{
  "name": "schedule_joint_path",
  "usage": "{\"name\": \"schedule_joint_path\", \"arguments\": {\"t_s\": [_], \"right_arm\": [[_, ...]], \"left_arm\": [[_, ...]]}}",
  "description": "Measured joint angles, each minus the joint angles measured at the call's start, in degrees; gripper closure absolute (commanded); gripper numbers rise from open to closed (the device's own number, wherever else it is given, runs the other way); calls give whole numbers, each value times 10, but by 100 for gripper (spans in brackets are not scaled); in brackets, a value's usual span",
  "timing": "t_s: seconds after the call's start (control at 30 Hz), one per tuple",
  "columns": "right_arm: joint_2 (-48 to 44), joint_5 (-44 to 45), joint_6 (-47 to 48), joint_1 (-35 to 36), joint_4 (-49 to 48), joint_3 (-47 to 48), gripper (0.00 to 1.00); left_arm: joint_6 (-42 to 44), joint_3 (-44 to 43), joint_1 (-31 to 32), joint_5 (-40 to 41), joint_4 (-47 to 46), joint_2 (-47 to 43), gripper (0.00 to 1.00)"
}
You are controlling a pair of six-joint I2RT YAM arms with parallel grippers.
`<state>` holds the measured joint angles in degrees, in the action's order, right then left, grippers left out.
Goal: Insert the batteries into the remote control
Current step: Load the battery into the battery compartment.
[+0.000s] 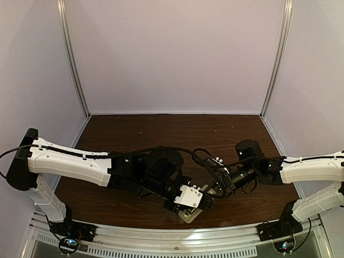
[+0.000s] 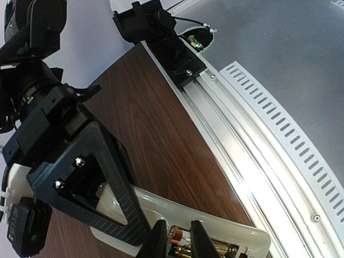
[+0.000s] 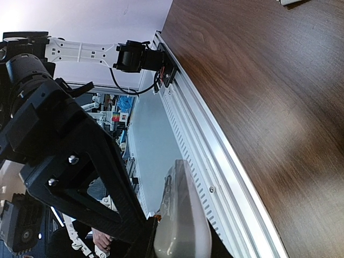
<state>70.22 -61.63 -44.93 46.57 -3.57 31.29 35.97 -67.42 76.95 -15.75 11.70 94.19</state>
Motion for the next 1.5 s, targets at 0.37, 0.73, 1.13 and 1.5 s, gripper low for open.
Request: {"name": "schedule_joint_path", "arguments": {"t_s": [0.37, 0.73, 1.13, 1.5], "right_arm": [[3, 2, 1, 7, 0, 5, 100], [3, 10, 26, 10, 31, 25, 100], [-9, 18, 36, 9, 42, 33, 100], [-13, 25, 49, 9, 45, 33, 100]], "left_arm": [[1, 0, 0, -8, 5, 6, 91], [1, 0, 0, -13, 4, 7, 93], [-3, 21, 4, -40, 15, 7, 94], [-5, 23, 10, -46, 21, 7, 80]]}}
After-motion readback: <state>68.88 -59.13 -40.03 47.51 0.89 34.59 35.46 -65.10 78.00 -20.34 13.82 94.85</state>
